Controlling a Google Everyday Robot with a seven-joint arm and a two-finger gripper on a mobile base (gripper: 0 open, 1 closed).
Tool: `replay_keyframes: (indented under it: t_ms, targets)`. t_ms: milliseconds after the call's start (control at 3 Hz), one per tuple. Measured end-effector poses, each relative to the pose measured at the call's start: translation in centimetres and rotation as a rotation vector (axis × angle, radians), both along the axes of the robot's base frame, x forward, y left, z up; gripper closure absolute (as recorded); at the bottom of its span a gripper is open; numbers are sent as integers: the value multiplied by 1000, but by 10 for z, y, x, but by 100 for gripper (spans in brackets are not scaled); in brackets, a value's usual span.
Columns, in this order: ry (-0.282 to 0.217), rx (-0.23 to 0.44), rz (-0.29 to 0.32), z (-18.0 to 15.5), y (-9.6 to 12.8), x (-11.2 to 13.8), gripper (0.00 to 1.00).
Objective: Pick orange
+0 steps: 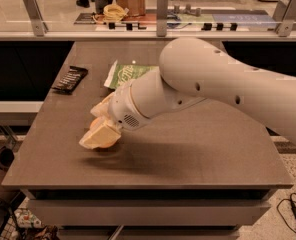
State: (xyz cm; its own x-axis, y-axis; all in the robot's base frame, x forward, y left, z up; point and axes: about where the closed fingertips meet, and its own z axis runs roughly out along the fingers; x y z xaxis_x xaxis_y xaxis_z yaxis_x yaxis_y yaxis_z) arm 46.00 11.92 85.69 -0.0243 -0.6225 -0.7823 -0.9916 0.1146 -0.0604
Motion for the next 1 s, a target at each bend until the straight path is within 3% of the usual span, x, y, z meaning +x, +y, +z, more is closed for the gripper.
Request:
replay_keyframes:
  t_ms: [667, 1000]
  targets:
    - [-7, -2, 5, 3, 2, -3, 88]
    - [-11, -3, 7, 4, 3, -4, 89]
